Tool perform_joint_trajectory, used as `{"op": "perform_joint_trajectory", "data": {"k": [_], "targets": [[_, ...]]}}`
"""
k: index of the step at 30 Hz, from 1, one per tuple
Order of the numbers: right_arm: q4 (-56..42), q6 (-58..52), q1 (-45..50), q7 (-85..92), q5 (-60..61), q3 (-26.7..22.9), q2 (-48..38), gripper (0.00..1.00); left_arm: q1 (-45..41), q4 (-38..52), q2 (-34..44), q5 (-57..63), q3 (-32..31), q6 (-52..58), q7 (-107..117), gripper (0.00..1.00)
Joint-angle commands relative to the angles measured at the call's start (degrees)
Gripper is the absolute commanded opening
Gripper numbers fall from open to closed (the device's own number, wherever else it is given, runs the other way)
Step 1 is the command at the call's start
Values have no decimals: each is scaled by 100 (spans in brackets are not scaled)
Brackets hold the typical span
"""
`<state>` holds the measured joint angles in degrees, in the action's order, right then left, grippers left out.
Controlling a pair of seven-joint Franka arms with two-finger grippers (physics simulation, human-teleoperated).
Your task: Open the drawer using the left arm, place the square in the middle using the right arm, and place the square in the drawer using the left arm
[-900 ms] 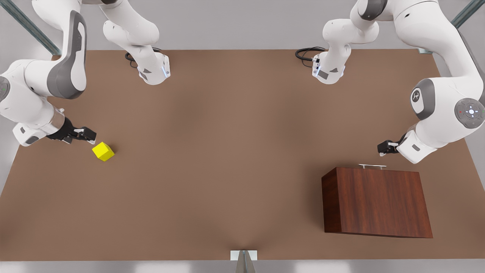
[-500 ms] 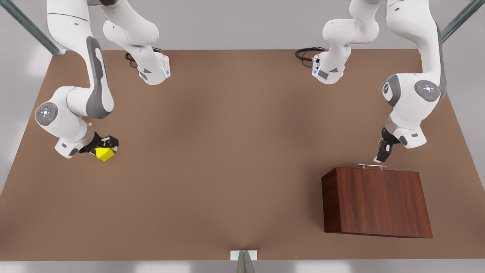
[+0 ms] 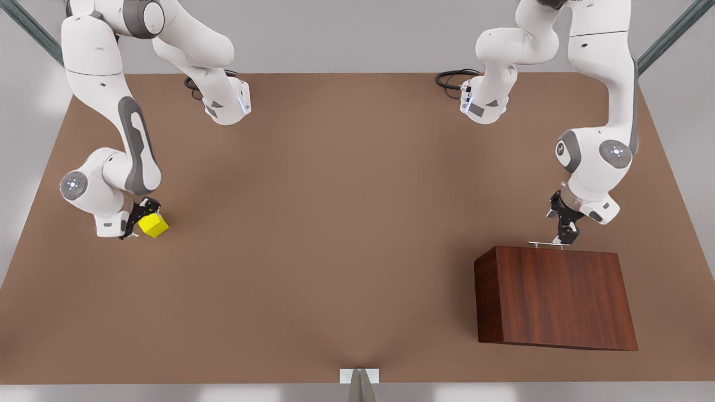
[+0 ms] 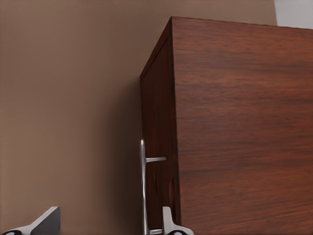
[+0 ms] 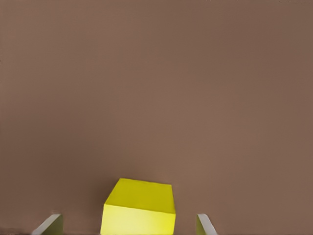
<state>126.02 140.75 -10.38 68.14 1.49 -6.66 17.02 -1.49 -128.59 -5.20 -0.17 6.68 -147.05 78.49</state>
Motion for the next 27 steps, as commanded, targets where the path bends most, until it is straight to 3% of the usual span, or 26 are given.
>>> {"op": "perform_joint_trajectory", "data": {"k": [1, 19, 21, 27], "targets": [[19, 5, 9, 7, 0, -2, 11, 100, -9, 0, -24, -27, 0, -8, 0, 100], [626, 1297, -87, 446, 27, -204, 495, 100, 53, -562, -147, -669, 36, -1054, -26, 100], [704, 1297, -87, 437, 44, -204, 486, 87, 44, -562, -244, -669, 36, -1072, -26, 100], [696, 1262, -70, 429, 53, -195, 390, 67, 44, -554, -402, -669, 36, -1212, -26, 100]]}}
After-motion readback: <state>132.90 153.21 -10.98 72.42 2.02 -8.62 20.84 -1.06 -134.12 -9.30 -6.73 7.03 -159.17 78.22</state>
